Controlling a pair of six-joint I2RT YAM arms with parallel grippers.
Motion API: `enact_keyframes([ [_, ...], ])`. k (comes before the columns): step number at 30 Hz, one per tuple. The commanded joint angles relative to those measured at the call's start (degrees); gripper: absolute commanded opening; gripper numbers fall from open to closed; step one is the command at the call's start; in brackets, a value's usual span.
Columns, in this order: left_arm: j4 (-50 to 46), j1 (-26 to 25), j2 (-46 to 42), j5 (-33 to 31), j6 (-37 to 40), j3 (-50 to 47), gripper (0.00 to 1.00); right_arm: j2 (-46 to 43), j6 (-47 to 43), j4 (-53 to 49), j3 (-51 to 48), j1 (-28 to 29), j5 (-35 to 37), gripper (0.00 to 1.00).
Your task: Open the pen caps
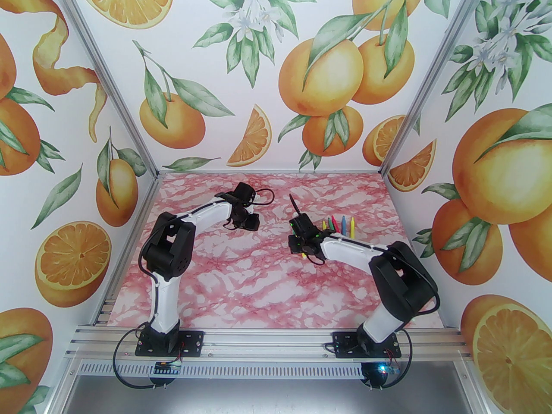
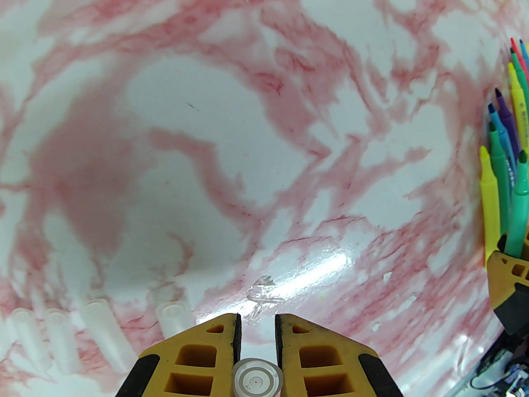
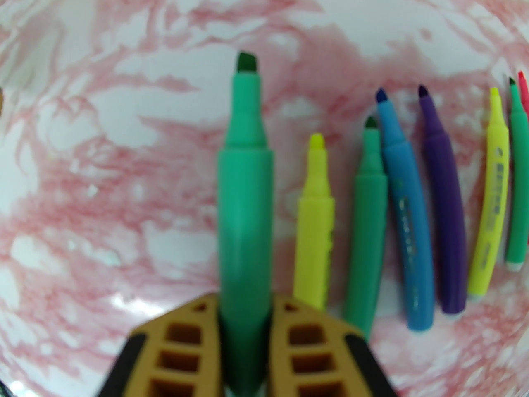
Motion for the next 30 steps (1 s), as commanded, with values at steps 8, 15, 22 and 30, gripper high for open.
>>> enact_keyframes([
  [8,-1.2,-0.4,2.4,-0.2,0.8,2.9,0.04,3.1,1.7,0.1,2.2,-0.9,0.8,0.0],
  [15,-1.6,-0.5,3.2,-0.2,1.4,2.4,0.1,4.7,2.1,0.4,2.4,-1.1,0.3,0.01],
  [22,-1.8,-0.5,3.7,-0.3,1.6,2.4,0.21,4.9,2.0,0.3,2.2,-1.1,0.1,0.07],
  [30,-2.3,-0.5,3.9,0.0,2.1,2.5,0.27,4.7,1.2,-0.4,2.3,-1.1,0.2,0.1],
])
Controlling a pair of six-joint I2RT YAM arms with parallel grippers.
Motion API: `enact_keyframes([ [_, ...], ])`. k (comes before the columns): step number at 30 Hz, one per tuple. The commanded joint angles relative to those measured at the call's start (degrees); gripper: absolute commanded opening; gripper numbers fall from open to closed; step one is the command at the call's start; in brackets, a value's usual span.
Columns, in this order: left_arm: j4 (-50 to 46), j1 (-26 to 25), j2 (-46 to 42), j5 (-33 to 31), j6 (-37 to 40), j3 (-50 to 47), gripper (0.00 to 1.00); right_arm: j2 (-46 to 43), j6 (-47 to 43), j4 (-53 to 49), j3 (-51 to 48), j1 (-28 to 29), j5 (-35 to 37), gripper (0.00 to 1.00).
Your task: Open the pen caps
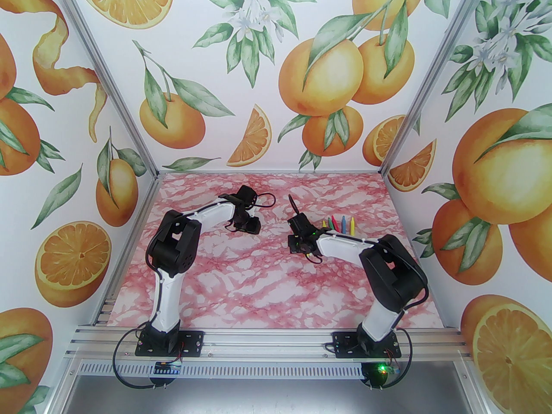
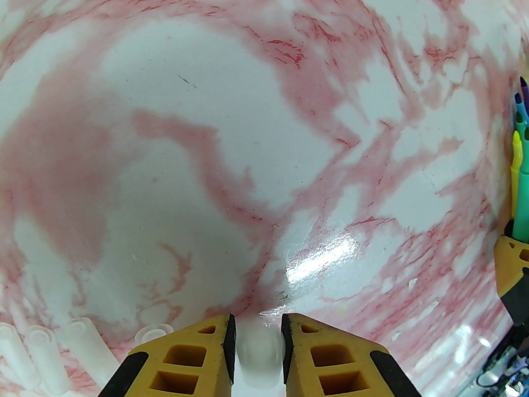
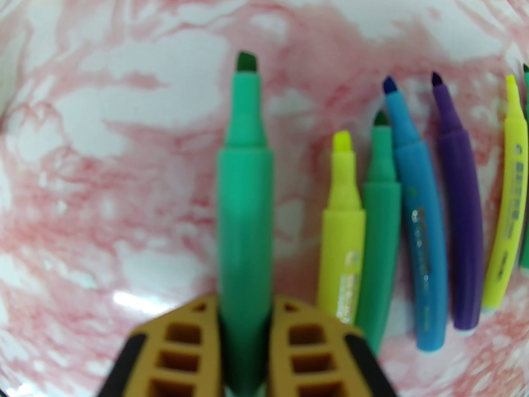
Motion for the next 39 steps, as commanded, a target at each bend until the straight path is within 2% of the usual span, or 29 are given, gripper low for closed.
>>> enact_keyframes([
  [1,-1.4,-0.3,1.1,0.1,1.1,1.5,0.28,0.8,0.1,-0.5,1.0,-0.3,0.3,0.1],
  [17,1.5,0.1,-7.7,1.3,2.0,-0.4,0.44,0.2,-0.4,-1.5,1.4,-0.3,0.7,0.21],
  [21,4.3,1.2,-11.9,-0.1,2.8,-3.8,0.55,0.1,-0.6,-1.9,1.7,-0.3,0.8,0.26],
  [27,6.1,4.5,-17.5,-1.0,3.6,-8.7,0.59,-1.6,-1.5,-3.3,2.2,-0.3,1.2,0.3],
  [34,14.9,9.4,-28.8,-5.8,6.0,-19.5,0.73,-10.0,-6.1,-0.5,0.1,-0.3,1.1,0.48],
  [39,20.0,14.1,-35.8,-8.7,7.2,-26.3,0.78,-16.2,-11.0,1.3,-0.8,-0.5,2.7,0.6],
])
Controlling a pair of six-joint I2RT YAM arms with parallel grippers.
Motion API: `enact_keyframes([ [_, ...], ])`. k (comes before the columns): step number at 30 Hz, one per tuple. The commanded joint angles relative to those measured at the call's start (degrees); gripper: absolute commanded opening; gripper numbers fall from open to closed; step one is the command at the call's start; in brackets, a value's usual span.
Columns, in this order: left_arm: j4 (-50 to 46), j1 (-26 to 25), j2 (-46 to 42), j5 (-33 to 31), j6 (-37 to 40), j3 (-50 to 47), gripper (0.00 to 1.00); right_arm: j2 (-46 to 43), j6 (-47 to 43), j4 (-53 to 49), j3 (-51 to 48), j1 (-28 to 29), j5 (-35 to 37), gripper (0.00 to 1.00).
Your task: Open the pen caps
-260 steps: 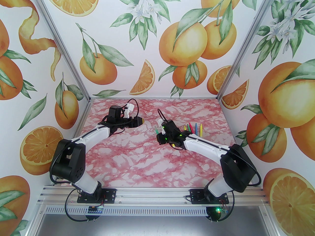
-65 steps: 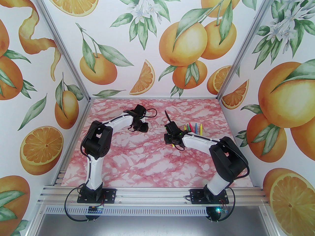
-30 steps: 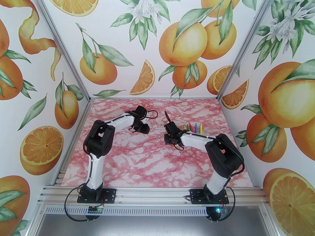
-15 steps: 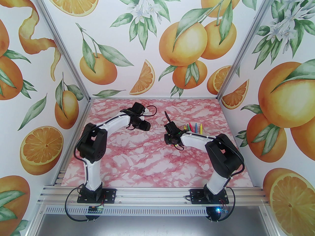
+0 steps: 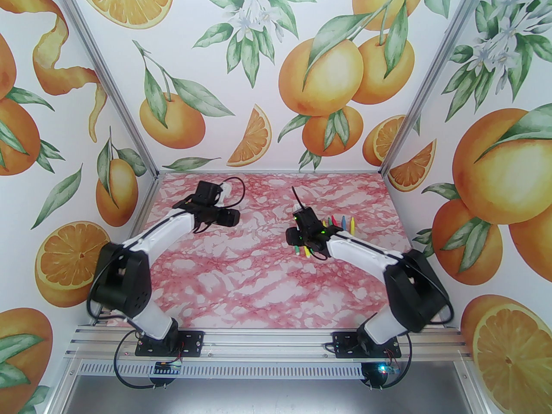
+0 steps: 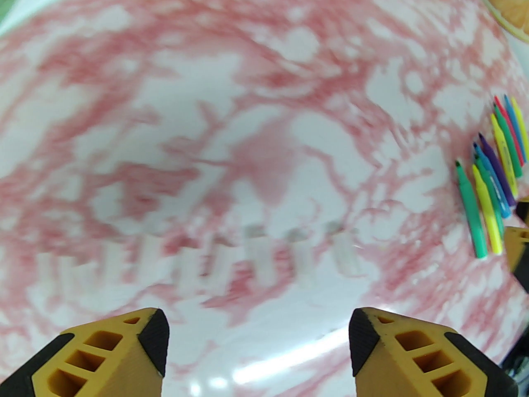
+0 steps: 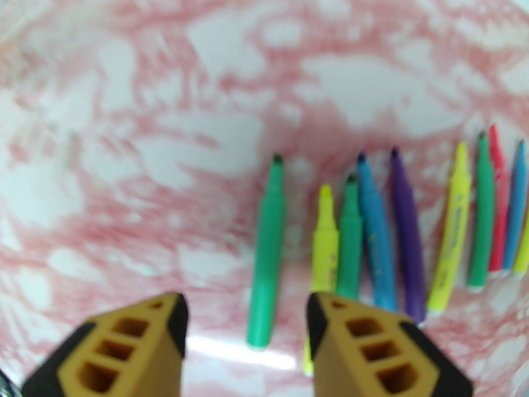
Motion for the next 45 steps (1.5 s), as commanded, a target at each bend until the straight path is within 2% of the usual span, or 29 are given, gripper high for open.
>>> enact_keyframes([
  [1,6.6,2.9,-4.9,-3.7,2.0,-3.8,0.81,-4.5,-5.4,2.7,-1.6,-0.7,3.0,0.62],
  [6,13.4,7.8,-10.6,-7.5,2.8,-12.2,0.9,-10.3,-9.8,6.0,-3.8,-2.8,6.1,0.77],
  [12,26.1,12.9,-15.0,-11.9,2.9,-22.9,0.93,-17.1,-13.3,10.6,-7.9,-7.7,9.8,0.98],
  [13,28.2,13.3,-15.1,-13.2,3.1,-24.3,0.93,-18.0,-13.8,11.4,-8.6,-8.6,10.3,1.0],
  [18,39.1,15.3,-14.4,-16.1,4.0,-30.7,0.94,-22.1,-14.1,16.2,-12.8,-14.4,13.7,1.0],
  [24,60.0,15.7,-11.8,-18.9,7.5,-40.2,0.95,-24.7,-13.9,26.4,-20.6,-21.1,18.7,1.0],
  [27,63.5,15.7,-8.3,-18.1,8.1,-40.2,0.95,-24.2,-13.6,32.8,-25.1,-23.9,18.8,1.0],
  [28,62.0,15.7,-8.1,-17.1,7.9,-39.4,0.95,-23.7,-13.3,35.0,-26.3,-24.6,18.7,1.0],
  [31,67.4,16.0,-6.0,-14.4,7.3,-39.8,0.96,-20.0,-13.0,46.9,-31.6,-26.3,15.7,1.0],
  [33,72.2,16.0,-3.8,-12.6,6.3,-40.6,0.97,-15.7,-13.8,59.3,-35.5,-26.3,13.9,1.0],
  [35,77.0,15.7,-1.1,-11.4,7.3,-41.7,0.98,-11.5,-13.4,64.8,-36.6,-26.3,12.3,1.0],
  [36,76.4,15.5,-1.5,-9.9,7.8,-41.8,0.99,-9.6,-13.4,66.3,-36.7,-26.3,11.4,1.0],
  [40,84.5,15.1,2.5,-9.6,8.5,-44.1,1.0,-1.9,-13.8,75.8,-37.6,-26.3,10.1,1.0],
  [42,85.9,14.1,4.3,-9.7,10.0,-43.7,1.0,2.1,-15.9,78.6,-36.8,-26.1,5.9,1.0],
  [43,82.4,13.5,3.4,-10.3,10.4,-42.6,1.0,2.0,-16.3,76.6,-36.1,-25.8,5.9,1.0],
  [44,81.3,13.2,3.5,-10.7,10.6,-41.8,1.0,0.8,-15.3,72.2,-35.1,-25.8,7.1,1.0],
  [45,81.5,13.1,3.9,-10.7,10.7,-41.7,1.0,0.9,-14.7,72.3,-34.7,-26.0,8.2,1.0],
])
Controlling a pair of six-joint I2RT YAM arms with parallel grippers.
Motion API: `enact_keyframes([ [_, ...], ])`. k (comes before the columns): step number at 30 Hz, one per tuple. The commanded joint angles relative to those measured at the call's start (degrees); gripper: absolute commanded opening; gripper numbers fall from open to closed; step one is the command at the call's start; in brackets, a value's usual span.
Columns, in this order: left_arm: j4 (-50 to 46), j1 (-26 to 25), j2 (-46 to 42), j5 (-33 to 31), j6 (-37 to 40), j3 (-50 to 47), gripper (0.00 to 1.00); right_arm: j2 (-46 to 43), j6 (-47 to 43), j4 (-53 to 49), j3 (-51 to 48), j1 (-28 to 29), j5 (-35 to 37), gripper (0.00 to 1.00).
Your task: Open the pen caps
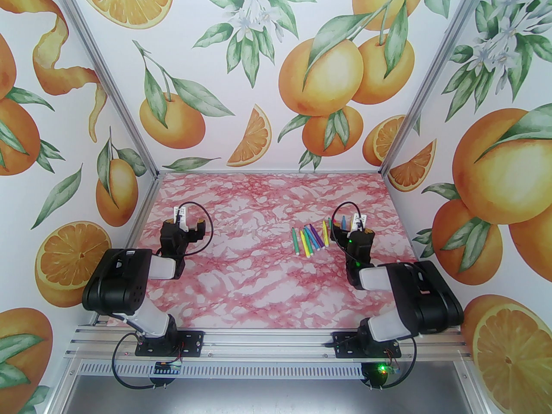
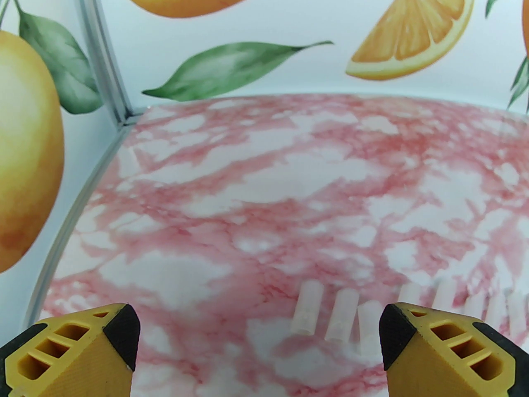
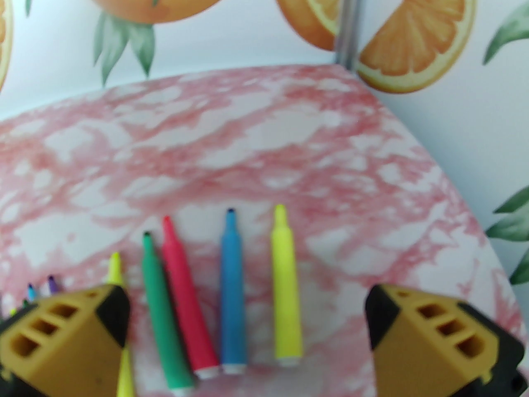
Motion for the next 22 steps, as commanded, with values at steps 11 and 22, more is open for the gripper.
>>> enact_keyframes([
  [11,1.9,-0.6,0.0,0.6,1.5,1.6,1.0,0.4,-0.3,4.6,2.3,0.1,-0.5,1.0],
  [22,2.0,-0.6,-0.1,-0.8,1.4,1.5,1.0,0.4,-0.5,4.1,2.4,0.2,-0.8,1.0],
])
